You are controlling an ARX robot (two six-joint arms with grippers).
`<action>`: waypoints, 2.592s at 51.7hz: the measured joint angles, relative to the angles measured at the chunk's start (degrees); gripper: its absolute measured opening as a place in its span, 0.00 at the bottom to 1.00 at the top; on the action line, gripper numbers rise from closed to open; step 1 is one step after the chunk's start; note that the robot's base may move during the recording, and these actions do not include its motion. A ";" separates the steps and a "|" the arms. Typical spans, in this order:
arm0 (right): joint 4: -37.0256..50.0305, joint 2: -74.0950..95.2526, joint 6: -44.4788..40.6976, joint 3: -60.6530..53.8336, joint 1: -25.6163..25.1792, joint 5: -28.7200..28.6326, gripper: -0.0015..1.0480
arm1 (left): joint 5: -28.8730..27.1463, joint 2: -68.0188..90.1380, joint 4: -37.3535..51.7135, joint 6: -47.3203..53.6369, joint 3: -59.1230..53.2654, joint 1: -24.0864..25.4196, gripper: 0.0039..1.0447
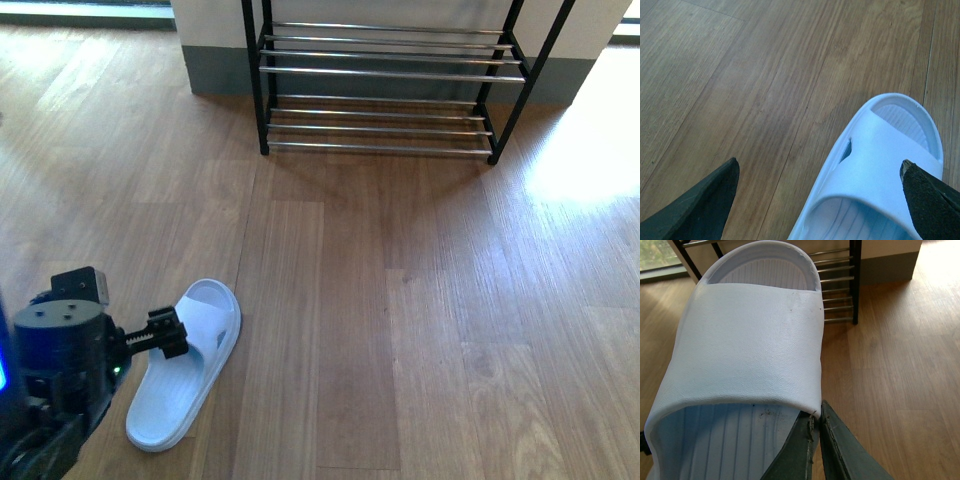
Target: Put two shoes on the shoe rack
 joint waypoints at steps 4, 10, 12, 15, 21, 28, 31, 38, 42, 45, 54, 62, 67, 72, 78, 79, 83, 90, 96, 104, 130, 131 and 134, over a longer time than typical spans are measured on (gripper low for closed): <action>0.00 -0.02 0.02 0.00 0.00 -0.04 0.01 | 3.13 -12.87 -3.19 3.78 -12.70 6.23 0.91; 0.00 -0.04 0.02 -0.02 -0.04 0.11 0.01 | -0.55 -29.31 0.02 5.01 -19.15 12.04 0.91; 0.00 -0.04 0.00 -0.02 -0.04 0.04 0.01 | -0.66 -30.23 0.66 5.03 -19.15 12.00 0.91; 0.00 -0.04 0.00 -0.02 0.07 -0.42 0.01 | -0.09 -30.49 0.61 5.01 -19.08 11.69 0.91; 0.00 -0.04 0.02 -0.02 -0.09 0.17 0.01 | 0.68 -29.83 0.37 4.98 -19.34 11.23 0.91; 0.00 -0.04 0.02 -0.02 -0.04 -0.09 0.01 | 1.25 -29.46 0.37 5.01 -19.34 11.30 0.91; 0.00 -0.04 0.02 -0.02 -0.04 -0.04 0.01 | 4.31 -27.50 -0.63 6.03 -18.82 11.89 0.91; 0.00 -0.04 0.02 -0.02 -0.07 -0.02 0.01 | 4.87 -25.75 -2.14 6.86 -18.51 12.48 0.91; 0.00 -0.04 0.02 -0.02 -0.04 -0.11 0.01 | 4.96 -26.14 -2.14 7.17 -18.49 12.61 0.91; 0.00 -0.04 0.02 -0.02 -0.04 -0.13 0.01 | 4.96 -26.60 -2.12 7.32 -18.49 12.81 0.91; 0.00 -0.04 0.02 -0.02 -0.04 -0.07 0.01 | 4.98 -26.84 -2.12 7.69 -18.49 12.85 0.91; 0.00 -0.04 0.02 -0.02 -0.04 -0.04 0.01 | 8.04 -25.88 -0.70 9.42 -17.27 13.31 0.91; 0.00 -0.04 0.02 -0.02 -0.04 -0.04 0.01 | 15.19 -22.27 -5.64 8.98 -10.49 15.34 0.91; 0.00 -0.04 0.02 -0.02 -0.04 -0.04 0.01 | 22.18 -16.90 -14.40 10.71 -0.63 16.76 0.91; 0.00 -0.04 0.02 -0.02 -0.04 -0.07 0.01 | 30.10 -8.87 -24.02 11.76 13.33 15.74 0.91; 0.00 -0.04 0.02 -0.02 -0.04 -0.04 0.01 | 31.82 -7.82 -24.83 12.17 15.10 15.28 0.91; 0.00 -0.04 0.02 -0.02 -0.04 -0.04 0.01 | 37.99 -4.17 -30.12 14.71 21.92 12.72 0.91; 0.00 -0.04 0.02 -0.02 -0.04 -0.04 0.01 | 48.59 -1.40 -33.44 17.57 25.31 9.88 0.91; 0.00 -0.04 0.02 -0.02 -0.04 -0.07 0.01 | 49.77 -1.73 -31.93 19.52 23.21 10.84 0.91; 0.00 -0.04 0.02 -0.02 -0.04 -0.04 0.01 | 48.09 -3.61 -28.57 20.70 18.80 13.66 0.91; 0.00 -0.04 0.02 -0.02 -0.04 -0.04 0.01 | 25.24 -13.03 -1.86 8.61 -1.97 13.40 0.91; 0.00 -0.04 0.02 -0.02 -0.04 -0.07 0.01 | 25.88 -13.03 -1.16 8.37 -2.29 13.35 0.91; 0.00 -0.04 0.02 -0.02 -0.04 -0.07 0.01 | 27.41 -13.03 -0.02 7.93 -2.62 13.25 0.91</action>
